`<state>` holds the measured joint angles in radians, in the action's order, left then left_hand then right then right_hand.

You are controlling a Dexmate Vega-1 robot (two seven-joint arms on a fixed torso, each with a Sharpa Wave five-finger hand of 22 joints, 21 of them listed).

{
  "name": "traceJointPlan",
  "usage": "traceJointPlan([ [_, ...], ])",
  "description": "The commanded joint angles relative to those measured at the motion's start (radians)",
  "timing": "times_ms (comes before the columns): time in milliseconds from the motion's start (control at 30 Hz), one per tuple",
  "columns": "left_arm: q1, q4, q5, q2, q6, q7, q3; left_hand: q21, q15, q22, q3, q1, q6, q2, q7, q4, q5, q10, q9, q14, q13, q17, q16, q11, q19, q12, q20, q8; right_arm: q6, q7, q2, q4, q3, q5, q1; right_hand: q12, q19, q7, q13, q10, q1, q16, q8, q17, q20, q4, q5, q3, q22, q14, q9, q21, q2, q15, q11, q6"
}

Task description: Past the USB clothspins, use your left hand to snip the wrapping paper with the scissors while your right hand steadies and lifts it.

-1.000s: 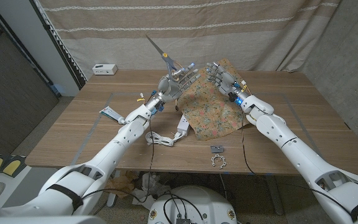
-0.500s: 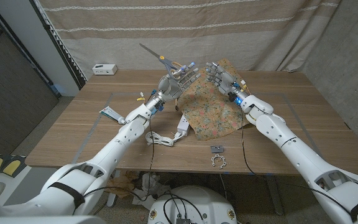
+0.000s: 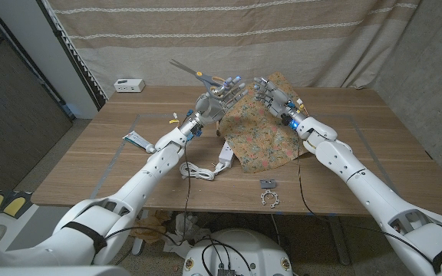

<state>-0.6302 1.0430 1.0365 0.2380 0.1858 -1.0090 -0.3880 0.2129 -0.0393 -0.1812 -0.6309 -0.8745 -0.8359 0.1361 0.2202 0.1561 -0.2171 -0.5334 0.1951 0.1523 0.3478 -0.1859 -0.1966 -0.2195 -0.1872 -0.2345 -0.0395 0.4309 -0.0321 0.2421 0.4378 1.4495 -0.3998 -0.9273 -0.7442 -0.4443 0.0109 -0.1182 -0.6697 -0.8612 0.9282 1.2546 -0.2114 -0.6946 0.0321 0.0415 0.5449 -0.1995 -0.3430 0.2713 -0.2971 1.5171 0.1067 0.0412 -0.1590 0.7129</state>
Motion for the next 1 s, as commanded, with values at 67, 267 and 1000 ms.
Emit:
traceJointPlan([
  [67,0.016,-0.019,-0.023,0.002,0.020,-0.016,-0.005,-0.008,-0.163,-0.003,-0.002,-0.023,-0.075,-0.010,0.002,0.000,0.009,0.005,0.001,0.007,0.009,-0.009,-0.004,0.002,0.001,-0.006,-0.014,0.008,0.008,-0.004,0.000,0.003,-0.001,-0.003,0.000,-0.009,0.006,-0.003,-0.001,-0.007,0.017,0.004,-0.004,0.002,0.106,0.011,0.006,0.002,-0.001,0.011,-0.002,0.006,0.006,0.172,-0.002,0.006],
  [267,0.012,-0.005,-0.045,0.010,0.042,0.010,-0.008,-0.008,-0.160,-0.004,0.004,-0.032,-0.129,-0.011,0.002,-0.006,0.015,0.138,-0.008,-0.015,0.033,-0.028,-0.007,0.005,0.011,0.026,-0.009,-0.016,0.005,-0.003,0.000,-0.001,-0.005,0.004,0.003,-0.011,0.006,-0.002,0.002,-0.007,0.023,0.006,-0.003,0.005,0.105,0.014,0.006,0.004,0.002,0.011,-0.002,0.008,0.009,0.172,-0.001,0.008],
  [1000,-0.016,0.034,-0.114,0.028,0.138,0.143,-0.020,-0.012,-0.124,-0.003,0.151,0.045,-0.065,0.054,-0.004,-0.011,-0.021,0.272,0.010,-0.094,0.013,-0.016,-0.007,0.007,0.039,0.014,0.011,-0.106,0.003,-0.016,0.000,0.003,-0.003,0.009,0.002,-0.021,-0.001,-0.004,0.009,-0.007,0.038,0.012,-0.001,0.014,0.102,0.025,0.005,0.005,0.012,0.010,-0.003,0.012,0.011,0.173,-0.003,0.011],
])
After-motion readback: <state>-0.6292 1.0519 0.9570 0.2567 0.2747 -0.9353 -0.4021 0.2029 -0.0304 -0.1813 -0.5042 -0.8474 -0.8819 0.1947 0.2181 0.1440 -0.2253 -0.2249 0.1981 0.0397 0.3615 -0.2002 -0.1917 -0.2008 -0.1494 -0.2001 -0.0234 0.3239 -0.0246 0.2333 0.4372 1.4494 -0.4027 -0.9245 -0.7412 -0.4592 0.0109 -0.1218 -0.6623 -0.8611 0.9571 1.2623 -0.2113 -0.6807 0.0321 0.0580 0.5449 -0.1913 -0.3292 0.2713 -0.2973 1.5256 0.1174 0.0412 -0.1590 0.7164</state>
